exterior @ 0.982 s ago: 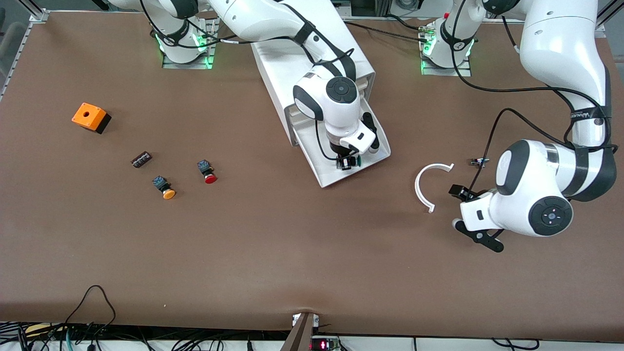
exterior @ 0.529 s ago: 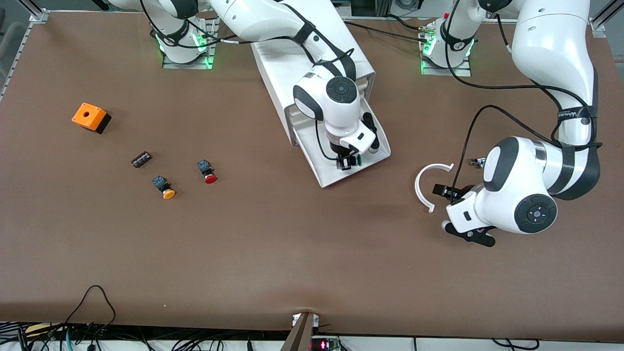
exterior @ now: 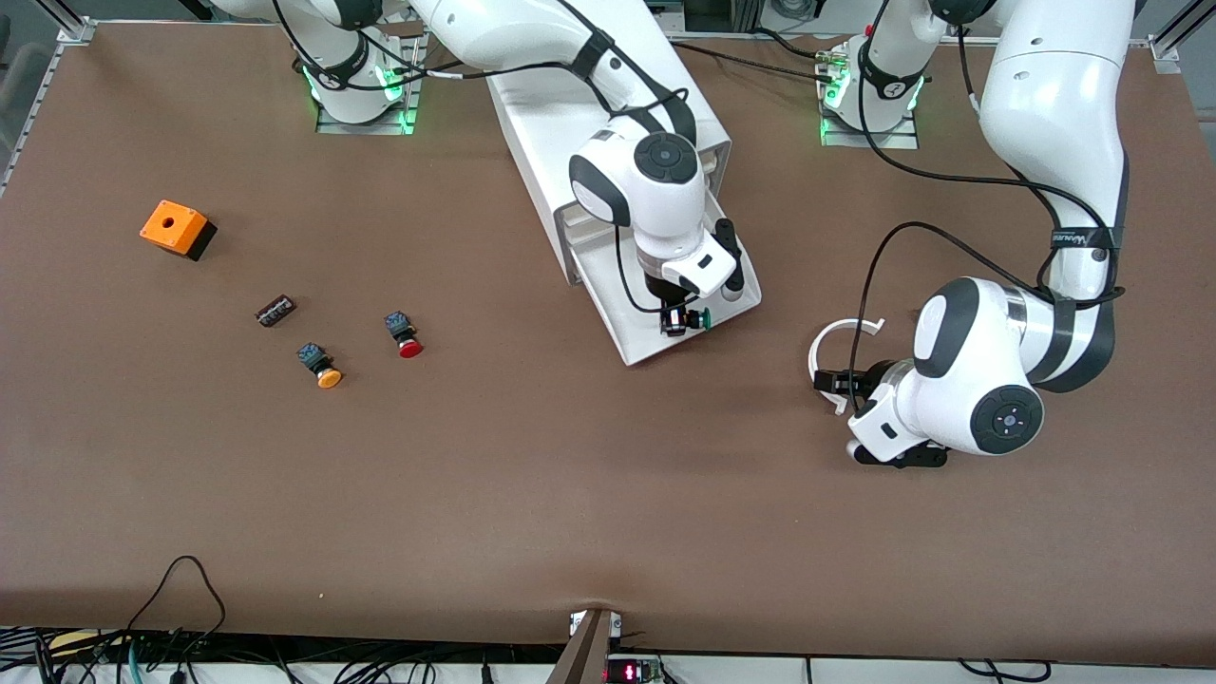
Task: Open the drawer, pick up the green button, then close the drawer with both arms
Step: 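Lift the green button out while the left gripper moves to the drawer, then push the drawer shut with the left gripper while the right gripper carries the button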
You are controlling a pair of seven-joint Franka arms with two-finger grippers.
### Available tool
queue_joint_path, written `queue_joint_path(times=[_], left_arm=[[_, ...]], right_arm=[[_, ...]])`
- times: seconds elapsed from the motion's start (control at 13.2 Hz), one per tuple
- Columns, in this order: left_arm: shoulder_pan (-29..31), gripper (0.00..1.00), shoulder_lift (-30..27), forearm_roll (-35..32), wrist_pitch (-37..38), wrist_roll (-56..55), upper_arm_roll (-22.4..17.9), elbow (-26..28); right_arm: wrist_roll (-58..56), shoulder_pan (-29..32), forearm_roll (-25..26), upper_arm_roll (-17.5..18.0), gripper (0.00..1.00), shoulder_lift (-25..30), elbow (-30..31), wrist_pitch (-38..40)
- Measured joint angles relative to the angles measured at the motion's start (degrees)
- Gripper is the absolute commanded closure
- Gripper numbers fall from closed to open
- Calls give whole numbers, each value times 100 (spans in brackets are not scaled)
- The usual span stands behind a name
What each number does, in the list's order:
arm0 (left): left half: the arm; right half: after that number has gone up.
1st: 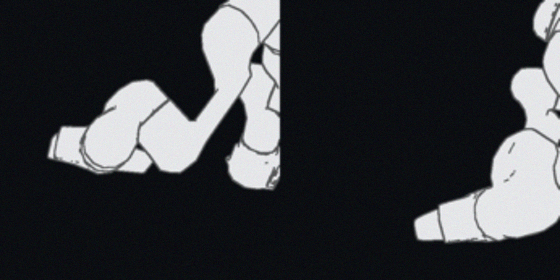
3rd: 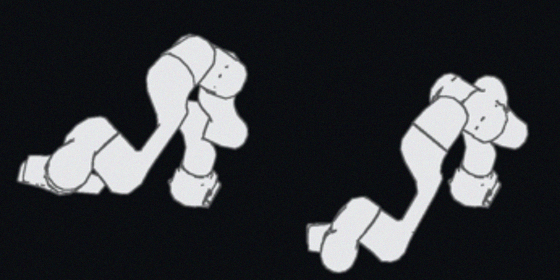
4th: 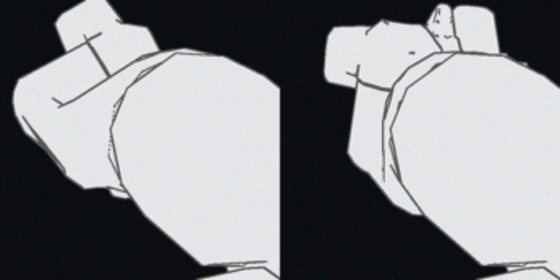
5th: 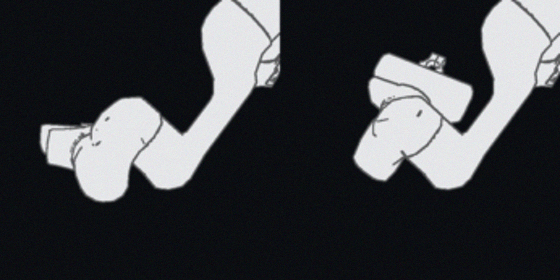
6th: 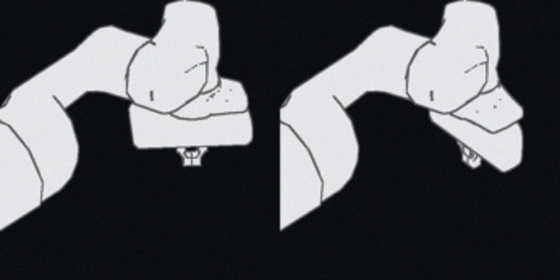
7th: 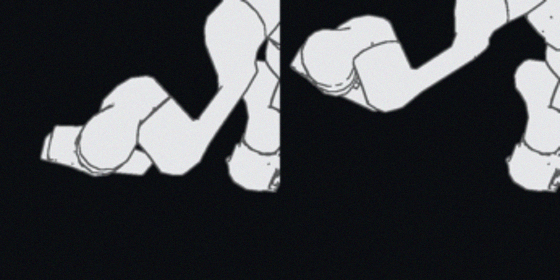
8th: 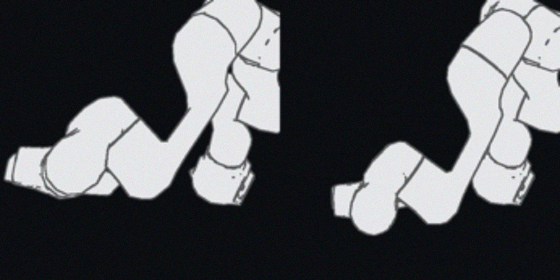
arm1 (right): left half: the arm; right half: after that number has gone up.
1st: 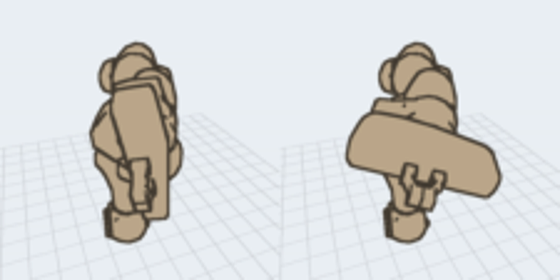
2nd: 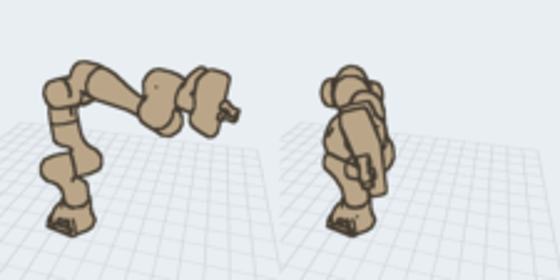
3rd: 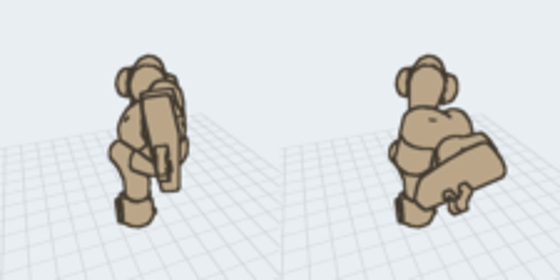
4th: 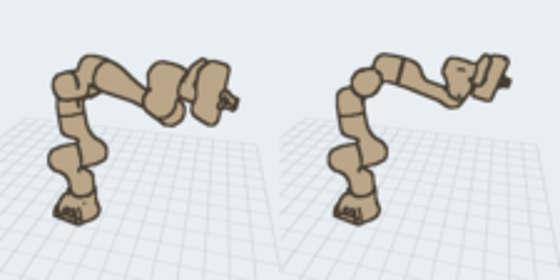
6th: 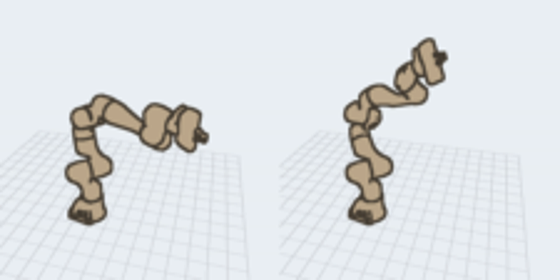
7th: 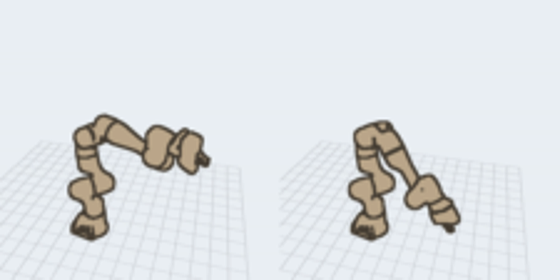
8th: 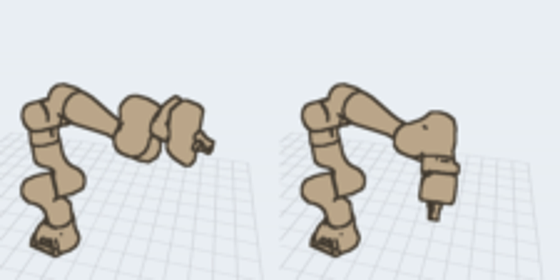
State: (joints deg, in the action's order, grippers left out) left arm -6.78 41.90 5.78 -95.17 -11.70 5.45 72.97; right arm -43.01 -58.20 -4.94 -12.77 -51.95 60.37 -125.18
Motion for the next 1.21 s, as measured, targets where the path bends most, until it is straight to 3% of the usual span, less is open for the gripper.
queue_joint_path(times=[0.3, 0.53, 0.91, 1.21], left_arm=[[-99, 0, 16, 253, -1097, -608, 7, 632], [-442, 0, 28, 294, -1603, -1249, 38, 990], [-1342, 0, 25, 294, -2348, -2541, 54, 1442], [-1571, 0, -127, 311, -2412, -2793, 298, 1689]], right_arm=[[524, 144, -7, -474, 86, 754, 193, 204], [824, 667, -285, -525, 86, 1202, 787, 260], [1373, 1286, -339, -605, 86, 1886, 2142, 255], [1425, 1691, -337, -668, 86, 1986, 2687, 252]])
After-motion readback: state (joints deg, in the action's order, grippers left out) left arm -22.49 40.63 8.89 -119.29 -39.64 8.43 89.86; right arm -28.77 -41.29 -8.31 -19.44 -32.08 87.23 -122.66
